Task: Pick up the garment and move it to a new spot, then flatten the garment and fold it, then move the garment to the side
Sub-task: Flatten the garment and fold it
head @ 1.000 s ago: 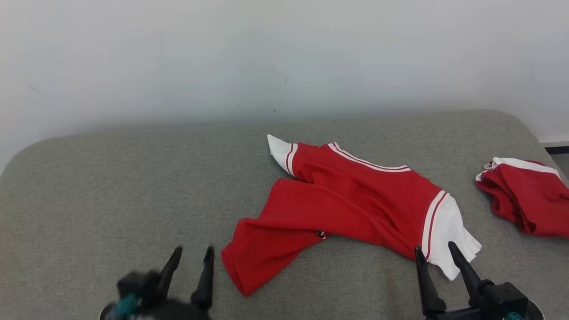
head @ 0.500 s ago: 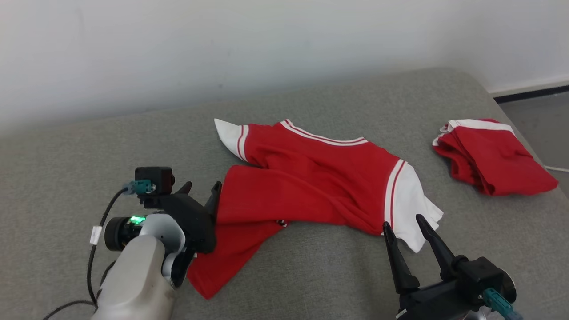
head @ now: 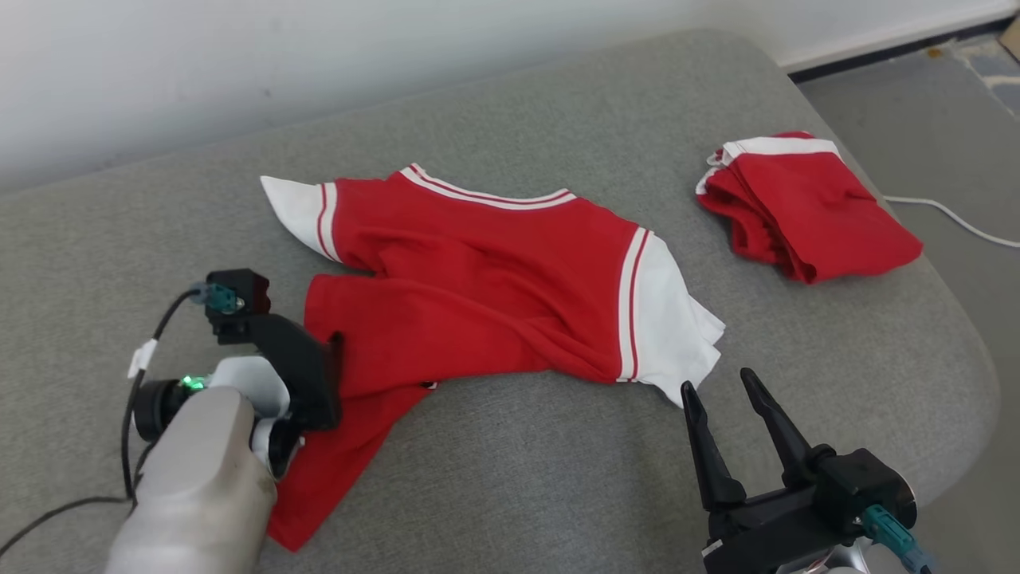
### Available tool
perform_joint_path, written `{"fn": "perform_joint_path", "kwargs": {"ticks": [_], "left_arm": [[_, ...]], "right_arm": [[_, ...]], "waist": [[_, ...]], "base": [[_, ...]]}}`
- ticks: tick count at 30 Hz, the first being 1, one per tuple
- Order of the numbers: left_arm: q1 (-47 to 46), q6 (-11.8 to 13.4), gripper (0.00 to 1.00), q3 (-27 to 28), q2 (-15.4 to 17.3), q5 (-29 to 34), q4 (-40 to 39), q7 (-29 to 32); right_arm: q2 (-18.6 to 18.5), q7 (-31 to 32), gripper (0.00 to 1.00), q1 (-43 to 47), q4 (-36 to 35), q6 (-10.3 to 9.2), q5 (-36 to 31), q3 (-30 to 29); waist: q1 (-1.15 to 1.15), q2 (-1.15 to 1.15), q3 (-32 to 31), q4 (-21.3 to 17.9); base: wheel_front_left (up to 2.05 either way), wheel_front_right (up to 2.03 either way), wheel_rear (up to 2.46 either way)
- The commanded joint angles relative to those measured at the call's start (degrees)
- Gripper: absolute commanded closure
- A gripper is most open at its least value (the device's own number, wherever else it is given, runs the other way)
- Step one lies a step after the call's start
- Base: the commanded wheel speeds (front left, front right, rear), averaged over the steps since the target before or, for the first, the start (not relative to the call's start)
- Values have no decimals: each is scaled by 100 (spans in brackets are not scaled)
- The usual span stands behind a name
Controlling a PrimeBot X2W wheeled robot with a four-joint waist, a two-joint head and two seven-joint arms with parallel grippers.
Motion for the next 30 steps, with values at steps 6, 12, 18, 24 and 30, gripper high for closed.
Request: {"fn": "perform_joint_path", "kwargs": {"ticks": [6,12,18,24,30], "left_arm": [[-72,-149,100,-176,-54,12,449,405],[-152,-239,100,-273,-50,16,525,373],[-571,-32,100,-264,182,172,108,-732],[-965,183,100,-302,504,455,-293,-2153],[-1442,212,100,-342,709,676,-857,-2657]], "right_arm": [[53,-63,0,-85,80,4,54,76],[56,-90,0,-122,128,4,75,54],[64,-110,0,-179,153,4,141,83],[83,-160,0,-199,224,4,188,141],[90,-179,0,-196,310,4,199,84]], "waist": [[-2,-1,190,-186],[-2,-1,170,-179],[-2,-1,224,-211],[-2,-1,269,-278],[-2,-1,186,-295]], "base": [[0,0,0],[0,0,0],[0,0,0],[0,0,0],[0,0,0]]}}
